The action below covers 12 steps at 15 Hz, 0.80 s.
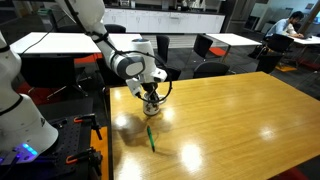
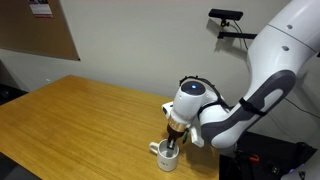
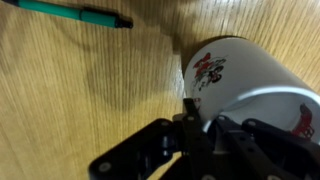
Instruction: Slide the white mug to the right
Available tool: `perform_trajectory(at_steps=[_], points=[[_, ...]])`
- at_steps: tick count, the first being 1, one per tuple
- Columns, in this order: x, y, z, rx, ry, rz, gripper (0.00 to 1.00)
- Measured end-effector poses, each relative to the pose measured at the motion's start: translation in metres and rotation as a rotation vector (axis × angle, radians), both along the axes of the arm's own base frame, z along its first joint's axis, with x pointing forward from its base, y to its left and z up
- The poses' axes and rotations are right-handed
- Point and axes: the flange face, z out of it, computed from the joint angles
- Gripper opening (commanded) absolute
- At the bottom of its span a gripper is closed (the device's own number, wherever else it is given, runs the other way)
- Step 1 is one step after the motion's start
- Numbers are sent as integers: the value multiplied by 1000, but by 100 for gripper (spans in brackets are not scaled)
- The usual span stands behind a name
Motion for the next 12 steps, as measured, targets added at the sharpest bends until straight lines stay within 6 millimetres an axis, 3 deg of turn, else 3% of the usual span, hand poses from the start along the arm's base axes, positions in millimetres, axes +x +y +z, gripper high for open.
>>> perform_trajectory(at_steps=[12], points=[[29, -64, 0, -7, -19, -165, 2]])
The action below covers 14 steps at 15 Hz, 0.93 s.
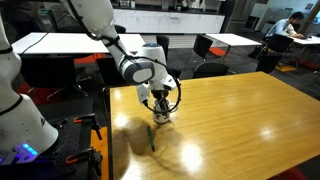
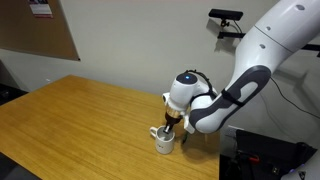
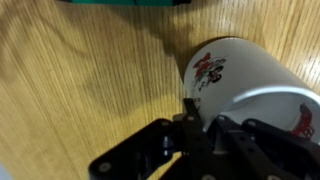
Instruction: Slide the white mug to the right
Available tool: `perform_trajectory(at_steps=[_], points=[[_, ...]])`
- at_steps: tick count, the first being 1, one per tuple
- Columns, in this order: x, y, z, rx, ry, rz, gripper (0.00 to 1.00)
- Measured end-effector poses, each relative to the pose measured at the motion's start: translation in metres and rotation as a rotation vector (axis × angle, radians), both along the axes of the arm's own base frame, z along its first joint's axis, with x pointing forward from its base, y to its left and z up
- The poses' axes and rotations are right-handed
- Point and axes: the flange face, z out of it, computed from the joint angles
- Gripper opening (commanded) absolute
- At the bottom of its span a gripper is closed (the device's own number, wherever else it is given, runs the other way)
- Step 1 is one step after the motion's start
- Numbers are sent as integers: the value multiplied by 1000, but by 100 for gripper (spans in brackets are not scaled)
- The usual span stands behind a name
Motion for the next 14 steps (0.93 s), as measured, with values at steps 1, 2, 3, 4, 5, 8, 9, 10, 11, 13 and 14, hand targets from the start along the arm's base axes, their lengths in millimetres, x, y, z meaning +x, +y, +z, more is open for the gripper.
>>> perform_trajectory(at_steps=[1, 2, 3, 4, 5, 8, 9, 10, 11, 13, 14], points=[[1, -5, 0, -1, 0, -11, 2], [2, -9, 0, 0, 0, -25, 2], [3, -14, 0, 1, 0, -38, 2], [4, -19, 0, 3, 1, -56, 2], [4, -24, 0, 5, 1, -71, 2], [4, -41, 0, 10, 0, -120, 2], [4, -47, 0, 12, 0, -136, 2], [4, -53, 0, 14, -1, -151, 2], [4, -58, 0, 14, -2, -164, 2], [2, -70, 0, 16, -3, -194, 2], [1, -76, 0, 19, -4, -211, 2]])
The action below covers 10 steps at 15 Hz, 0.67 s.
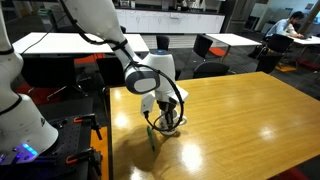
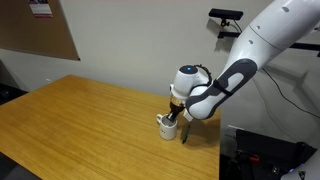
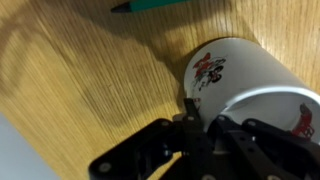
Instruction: Slide the white mug to the right
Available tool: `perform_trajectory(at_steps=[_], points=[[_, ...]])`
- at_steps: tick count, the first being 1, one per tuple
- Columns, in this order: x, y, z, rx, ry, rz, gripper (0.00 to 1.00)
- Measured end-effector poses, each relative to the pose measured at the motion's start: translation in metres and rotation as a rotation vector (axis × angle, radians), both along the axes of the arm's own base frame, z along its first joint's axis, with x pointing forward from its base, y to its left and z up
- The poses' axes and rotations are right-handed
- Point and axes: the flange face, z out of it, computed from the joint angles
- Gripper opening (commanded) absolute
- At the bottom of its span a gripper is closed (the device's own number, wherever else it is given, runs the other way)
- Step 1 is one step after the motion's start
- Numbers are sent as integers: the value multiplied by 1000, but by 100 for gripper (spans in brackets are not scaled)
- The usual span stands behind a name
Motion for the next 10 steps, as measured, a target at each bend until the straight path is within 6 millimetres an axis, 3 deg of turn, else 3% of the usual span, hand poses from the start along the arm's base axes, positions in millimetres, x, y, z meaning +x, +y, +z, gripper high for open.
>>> perform_trajectory(at_steps=[10], points=[[-12, -47, 0, 27, -11, -140, 2]])
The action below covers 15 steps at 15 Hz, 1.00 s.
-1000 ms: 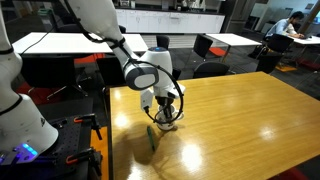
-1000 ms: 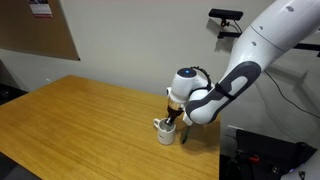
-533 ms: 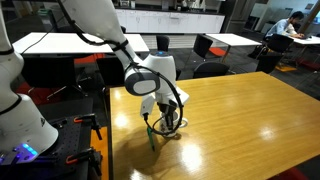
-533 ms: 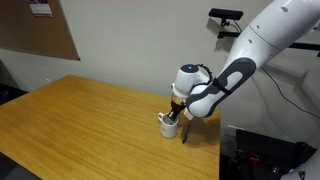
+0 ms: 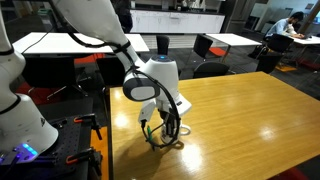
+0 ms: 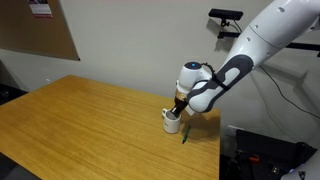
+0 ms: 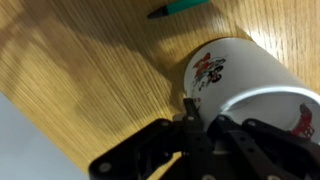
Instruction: Slide the white mug to the right
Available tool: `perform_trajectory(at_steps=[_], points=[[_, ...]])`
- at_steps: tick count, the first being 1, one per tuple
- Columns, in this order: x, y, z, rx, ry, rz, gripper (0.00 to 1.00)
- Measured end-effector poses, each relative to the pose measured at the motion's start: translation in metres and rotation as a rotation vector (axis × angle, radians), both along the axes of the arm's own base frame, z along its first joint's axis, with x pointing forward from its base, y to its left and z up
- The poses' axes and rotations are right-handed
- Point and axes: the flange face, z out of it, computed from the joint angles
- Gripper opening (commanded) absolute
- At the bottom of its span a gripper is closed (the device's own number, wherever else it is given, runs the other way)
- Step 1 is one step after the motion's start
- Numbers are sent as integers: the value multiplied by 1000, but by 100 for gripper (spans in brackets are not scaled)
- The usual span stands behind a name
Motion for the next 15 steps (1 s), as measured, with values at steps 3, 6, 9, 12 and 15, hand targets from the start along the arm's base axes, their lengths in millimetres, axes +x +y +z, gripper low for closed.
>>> perform_trajectory(at_steps=[3, 6, 9, 12, 15], points=[[-4, -13, 0, 1, -1, -32, 2], [-9, -27, 0, 4, -3, -67, 2], [-14, -39, 1, 3, -4, -96, 2], [-18, -49, 1, 0, -4, -114, 2], [-20, -53, 2, -3, -4, -121, 18]])
